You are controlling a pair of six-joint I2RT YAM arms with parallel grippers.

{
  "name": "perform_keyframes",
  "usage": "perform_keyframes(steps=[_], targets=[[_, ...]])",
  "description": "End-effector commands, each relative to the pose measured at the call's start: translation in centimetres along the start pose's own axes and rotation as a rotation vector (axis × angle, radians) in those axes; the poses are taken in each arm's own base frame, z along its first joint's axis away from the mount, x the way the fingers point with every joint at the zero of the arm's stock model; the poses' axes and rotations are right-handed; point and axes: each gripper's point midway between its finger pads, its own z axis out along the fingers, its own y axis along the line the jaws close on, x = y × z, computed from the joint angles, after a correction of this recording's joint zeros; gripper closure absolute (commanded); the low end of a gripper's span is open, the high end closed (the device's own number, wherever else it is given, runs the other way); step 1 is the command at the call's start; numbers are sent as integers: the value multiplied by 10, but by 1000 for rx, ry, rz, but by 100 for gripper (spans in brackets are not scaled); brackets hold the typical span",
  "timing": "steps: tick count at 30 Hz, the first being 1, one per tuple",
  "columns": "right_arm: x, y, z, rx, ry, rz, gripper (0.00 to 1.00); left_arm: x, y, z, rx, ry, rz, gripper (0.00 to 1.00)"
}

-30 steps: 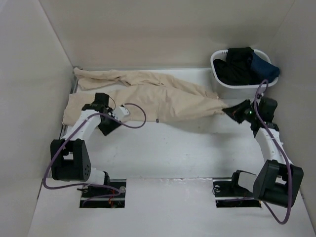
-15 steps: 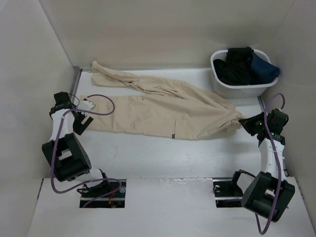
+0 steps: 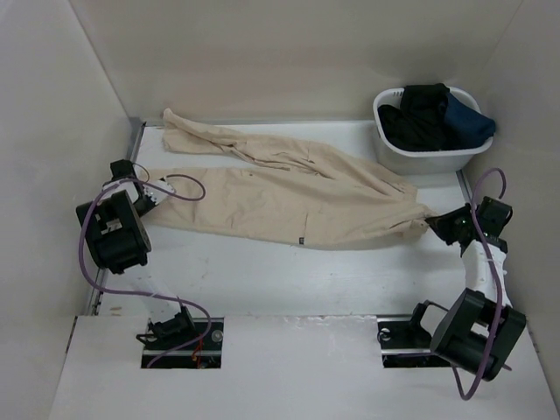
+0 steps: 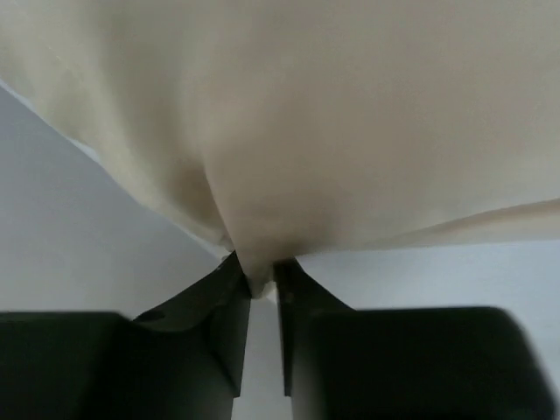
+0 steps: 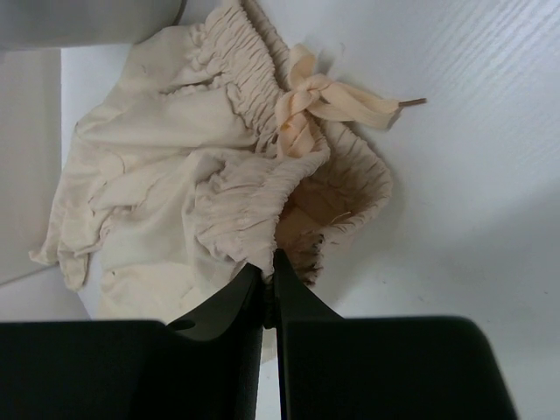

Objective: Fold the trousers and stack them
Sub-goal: Flatten the trousers out

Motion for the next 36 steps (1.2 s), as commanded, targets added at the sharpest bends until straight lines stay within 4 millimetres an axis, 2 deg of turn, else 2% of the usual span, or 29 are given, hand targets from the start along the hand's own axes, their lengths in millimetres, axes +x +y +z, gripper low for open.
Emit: perform_keyframes(steps=[1, 2, 4, 6, 8, 11, 12, 14, 17, 18, 21, 25, 27, 30, 33, 35, 36], targets=[[-16, -1, -7, 19, -36, -27, 89, 25, -19, 23, 87, 51, -8, 95], [-17, 0, -10, 27, -32, -39, 89, 30, -18, 22, 81, 52, -20, 100], [-20, 6, -17, 37, -23, -70, 90, 43, -12, 12, 53, 56, -43, 100], [-13, 8, -18, 58, 18, -96, 89, 56, -3, -8, 11, 58, -72, 100], [-2, 11, -19, 51, 31, -116, 82, 65, 2, -33, -32, 40, -100, 100], [5, 2, -32, 75, -9, -83, 65, 77, -10, -59, -34, 14, -115, 100], [5, -6, -38, 111, -37, -65, 54, 79, -17, -63, -27, 13, -110, 99], [4, -20, -52, 193, -108, -41, 43, 82, -29, -69, -21, 14, -95, 97], [2, -23, -80, 199, -267, 21, 39, 82, -40, -71, -20, 11, -91, 96], [8, -27, -83, 199, -278, 63, 38, 82, -43, -71, -17, 11, -94, 96], [47, -46, -72, 233, -204, 167, 38, 78, -45, -71, -18, 7, -104, 96], [81, -72, -48, 309, -165, 252, 32, 75, -41, -72, -29, 6, -115, 95], [85, -69, -30, 301, -166, 259, 29, 74, -38, -74, -38, 3, -122, 95], [83, -53, -2, 270, -149, 214, 28, 75, -35, -77, -48, 2, -124, 94], [85, -51, 13, 310, -113, 204, 28, 78, -33, -79, -62, -2, -137, 94], [84, -53, 18, 320, -118, 206, 33, 81, -32, -80, -74, -4, -147, 94], [80, -60, 19, 334, -133, 224, 40, 82, -32, -79, -81, -9, -151, 94]])
